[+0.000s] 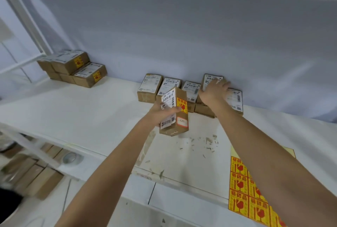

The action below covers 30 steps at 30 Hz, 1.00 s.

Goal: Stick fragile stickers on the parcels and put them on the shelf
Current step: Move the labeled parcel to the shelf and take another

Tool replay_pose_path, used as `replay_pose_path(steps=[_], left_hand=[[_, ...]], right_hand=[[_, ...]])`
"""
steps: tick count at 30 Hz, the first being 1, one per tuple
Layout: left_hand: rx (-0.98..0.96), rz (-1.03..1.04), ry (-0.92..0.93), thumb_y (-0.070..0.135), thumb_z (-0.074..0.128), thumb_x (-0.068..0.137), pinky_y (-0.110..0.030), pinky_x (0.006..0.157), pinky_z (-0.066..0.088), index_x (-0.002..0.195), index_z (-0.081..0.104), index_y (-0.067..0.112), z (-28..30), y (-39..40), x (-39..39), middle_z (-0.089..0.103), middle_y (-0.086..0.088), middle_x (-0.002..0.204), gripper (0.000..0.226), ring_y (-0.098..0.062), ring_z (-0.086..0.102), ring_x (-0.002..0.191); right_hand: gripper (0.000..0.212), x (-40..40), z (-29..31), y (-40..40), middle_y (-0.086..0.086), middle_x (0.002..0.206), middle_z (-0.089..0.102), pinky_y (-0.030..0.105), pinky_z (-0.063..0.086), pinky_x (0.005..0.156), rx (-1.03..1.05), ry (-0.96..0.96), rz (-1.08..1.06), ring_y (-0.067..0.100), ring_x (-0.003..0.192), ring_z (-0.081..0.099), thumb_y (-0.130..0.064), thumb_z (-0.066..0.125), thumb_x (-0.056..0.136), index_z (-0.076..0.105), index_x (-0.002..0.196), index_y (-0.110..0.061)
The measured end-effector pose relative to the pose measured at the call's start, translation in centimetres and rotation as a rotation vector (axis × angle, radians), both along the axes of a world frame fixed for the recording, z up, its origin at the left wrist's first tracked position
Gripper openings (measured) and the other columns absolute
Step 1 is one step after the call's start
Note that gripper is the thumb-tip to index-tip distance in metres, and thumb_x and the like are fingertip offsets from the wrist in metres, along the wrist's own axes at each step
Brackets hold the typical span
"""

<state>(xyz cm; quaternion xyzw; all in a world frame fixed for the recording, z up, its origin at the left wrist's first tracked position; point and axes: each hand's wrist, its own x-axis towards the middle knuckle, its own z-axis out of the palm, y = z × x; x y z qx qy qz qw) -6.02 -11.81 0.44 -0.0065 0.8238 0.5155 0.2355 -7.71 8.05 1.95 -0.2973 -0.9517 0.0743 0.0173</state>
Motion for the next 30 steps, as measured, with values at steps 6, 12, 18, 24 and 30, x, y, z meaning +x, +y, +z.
replay_pose_path(steps=[6,12,18,24,30], left_hand=[[-0.069,0.041,0.039,0.051,0.076,0.07,-0.04,0.082,0.055,0.134,0.032,0.014,-0.3,-0.5,-1.9,0.063,-0.009,0.108,0.087,-0.023,0.066,0.091],[-0.174,0.045,0.106,0.049,0.076,0.07,-0.027,0.065,0.052,0.137,0.028,0.015,-0.6,-0.8,-2.7,0.057,-0.007,0.114,0.09,-0.018,0.064,0.088],[-0.37,0.058,0.175,0.048,0.076,0.069,-0.03,0.082,0.045,0.139,0.025,0.02,-0.3,-1.7,-2.5,0.037,-0.009,0.129,0.091,-0.021,0.053,0.104],[-0.581,0.057,0.209,0.057,0.071,0.067,-0.041,0.095,0.044,0.142,0.021,0.019,1.0,-4.0,-3.8,0.037,-0.011,0.131,0.098,-0.031,0.046,0.118],[-0.764,0.122,0.279,0.056,0.069,0.07,-0.037,0.091,0.041,0.142,0.024,0.014,2.7,-8.8,-5.8,0.039,-0.013,0.13,0.094,-0.033,0.043,0.121]], right_hand=[[0.089,-1.1,-0.3,0.7,0.027,0.154,-0.001,0.063,0.015,0.108,0.017,-0.095,-0.004,0.05,0.139,0.003,-0.066,0.029,0.089,0.004,0.149,-0.005],[0.096,-1.4,-0.7,1.6,0.026,0.154,0.0,0.057,0.021,0.11,-0.053,-0.08,-0.052,0.046,0.14,0.011,-0.071,0.032,0.084,0.007,0.149,-0.005],[0.103,-1.7,-0.6,1.9,0.024,0.155,0.005,0.05,0.036,0.102,-0.038,-0.091,0.01,0.041,0.139,0.021,-0.074,0.043,0.08,0.004,0.149,-0.008],[0.102,-2.4,0.9,1.2,0.023,0.154,0.013,0.042,0.036,0.103,-0.07,-0.094,0.034,0.037,0.142,0.016,-0.074,0.043,0.081,0.003,0.151,-0.01],[0.1,-4.1,3.8,-2.4,0.018,0.15,0.029,0.041,0.034,0.106,-0.122,0.008,0.164,0.037,0.137,0.028,-0.077,0.043,0.077,0.019,0.149,-0.012]])
